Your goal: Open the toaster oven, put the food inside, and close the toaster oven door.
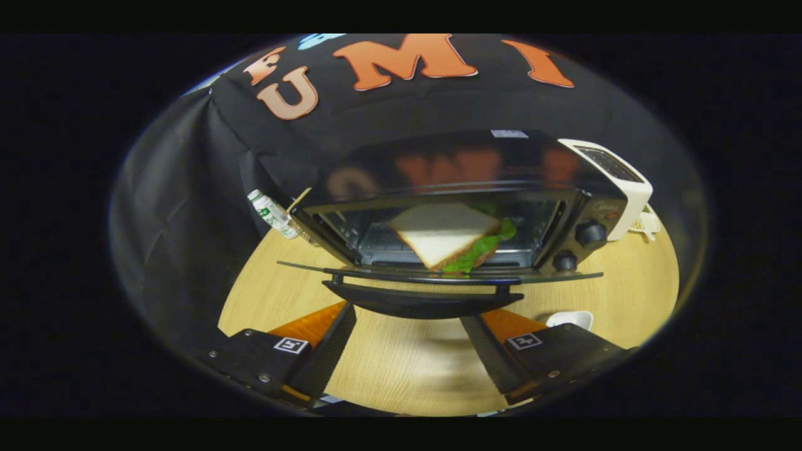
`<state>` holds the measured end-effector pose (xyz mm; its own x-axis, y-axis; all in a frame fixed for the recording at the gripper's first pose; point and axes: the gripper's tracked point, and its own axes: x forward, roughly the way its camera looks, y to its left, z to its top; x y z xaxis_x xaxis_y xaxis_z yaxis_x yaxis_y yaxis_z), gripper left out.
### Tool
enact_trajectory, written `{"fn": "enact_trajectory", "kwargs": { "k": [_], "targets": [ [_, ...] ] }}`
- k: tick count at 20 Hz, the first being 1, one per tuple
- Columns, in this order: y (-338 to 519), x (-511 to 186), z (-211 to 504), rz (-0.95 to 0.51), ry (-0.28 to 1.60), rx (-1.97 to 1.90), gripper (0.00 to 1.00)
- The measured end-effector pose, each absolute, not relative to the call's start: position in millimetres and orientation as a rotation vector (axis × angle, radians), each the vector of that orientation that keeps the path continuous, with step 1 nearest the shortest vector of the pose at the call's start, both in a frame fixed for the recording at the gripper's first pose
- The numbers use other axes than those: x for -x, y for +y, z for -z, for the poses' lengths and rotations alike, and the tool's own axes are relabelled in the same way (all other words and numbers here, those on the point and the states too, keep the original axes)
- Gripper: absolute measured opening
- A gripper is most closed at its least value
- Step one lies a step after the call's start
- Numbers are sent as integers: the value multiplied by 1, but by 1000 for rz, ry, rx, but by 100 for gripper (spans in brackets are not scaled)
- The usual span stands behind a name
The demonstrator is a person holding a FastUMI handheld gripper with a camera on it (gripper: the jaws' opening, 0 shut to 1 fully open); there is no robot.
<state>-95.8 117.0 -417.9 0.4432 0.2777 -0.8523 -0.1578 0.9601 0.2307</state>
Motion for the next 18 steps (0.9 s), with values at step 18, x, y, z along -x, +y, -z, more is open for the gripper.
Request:
{"fn": "enact_trajectory", "kwargs": {
  "k": [18],
  "targets": [
    [88,32,278,-252,689,-92,99]
  ]
}}
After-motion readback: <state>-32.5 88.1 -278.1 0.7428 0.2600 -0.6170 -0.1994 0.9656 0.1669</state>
